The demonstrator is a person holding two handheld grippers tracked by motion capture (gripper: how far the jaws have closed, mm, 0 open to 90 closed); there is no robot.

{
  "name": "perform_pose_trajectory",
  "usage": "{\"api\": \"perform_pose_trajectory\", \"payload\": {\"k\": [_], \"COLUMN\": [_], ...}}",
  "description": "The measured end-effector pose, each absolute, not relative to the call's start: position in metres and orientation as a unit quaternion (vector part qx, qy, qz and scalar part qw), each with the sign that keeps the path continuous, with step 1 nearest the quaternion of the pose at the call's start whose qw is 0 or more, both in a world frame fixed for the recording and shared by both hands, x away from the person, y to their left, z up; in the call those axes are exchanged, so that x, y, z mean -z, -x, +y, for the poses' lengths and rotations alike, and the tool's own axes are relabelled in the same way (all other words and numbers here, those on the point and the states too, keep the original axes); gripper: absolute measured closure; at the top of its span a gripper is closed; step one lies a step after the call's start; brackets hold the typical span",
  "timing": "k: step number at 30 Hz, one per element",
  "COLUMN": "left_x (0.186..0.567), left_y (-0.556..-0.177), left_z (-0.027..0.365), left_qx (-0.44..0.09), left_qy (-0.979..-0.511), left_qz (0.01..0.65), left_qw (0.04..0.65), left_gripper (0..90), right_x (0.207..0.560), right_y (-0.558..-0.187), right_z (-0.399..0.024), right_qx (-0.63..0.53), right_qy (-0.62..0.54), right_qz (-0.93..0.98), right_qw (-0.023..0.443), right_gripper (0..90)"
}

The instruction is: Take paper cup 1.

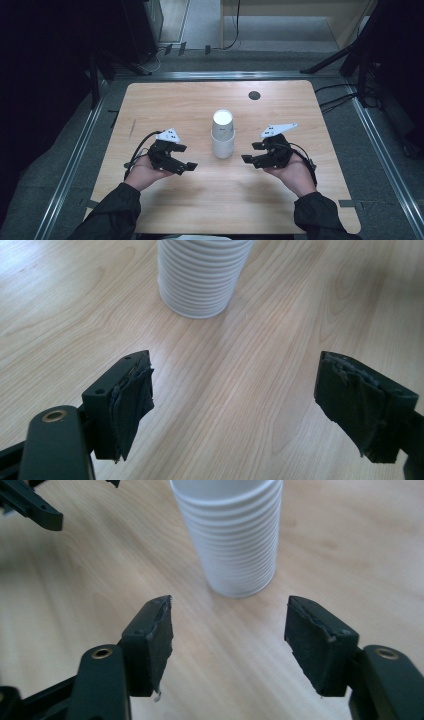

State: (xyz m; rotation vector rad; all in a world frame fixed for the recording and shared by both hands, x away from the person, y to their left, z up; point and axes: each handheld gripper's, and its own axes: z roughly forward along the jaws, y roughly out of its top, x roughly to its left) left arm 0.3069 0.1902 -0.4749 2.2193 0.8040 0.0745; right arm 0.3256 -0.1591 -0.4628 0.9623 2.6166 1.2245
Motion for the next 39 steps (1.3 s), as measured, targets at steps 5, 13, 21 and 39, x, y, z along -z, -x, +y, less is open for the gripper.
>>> {"api": "perform_pose_trajectory", "payload": {"k": [5, 13, 21, 39], "left_x": [0.474, 0.477, 0.479, 0.478], "left_y": [-0.299, -0.29, -0.283, -0.268], "left_z": [0.197, 0.205, 0.207, 0.202], "left_qx": [-0.033, -0.037, -0.04, -0.012], "left_qy": [-0.867, -0.865, -0.87, -0.867], "left_qz": [0.32, 0.331, 0.332, 0.328], "left_qw": [0.38, 0.375, 0.362, 0.375], "left_gripper": [15.8, 15.8, 15.8, 15.8], "right_x": [0.458, 0.449, 0.433, 0.411], "right_y": [-0.331, -0.338, -0.354, -0.375], "right_z": [-0.154, -0.143, -0.138, -0.115], "right_qx": [-0.404, -0.401, -0.406, -0.345], "right_qy": [-0.296, -0.247, -0.25, -0.197], "right_qz": [0.863, 0.879, 0.878, 0.915], "right_qw": [0.064, 0.075, 0.054, 0.065], "right_gripper": [34.7, 34.6, 32.8, 24.1]}}
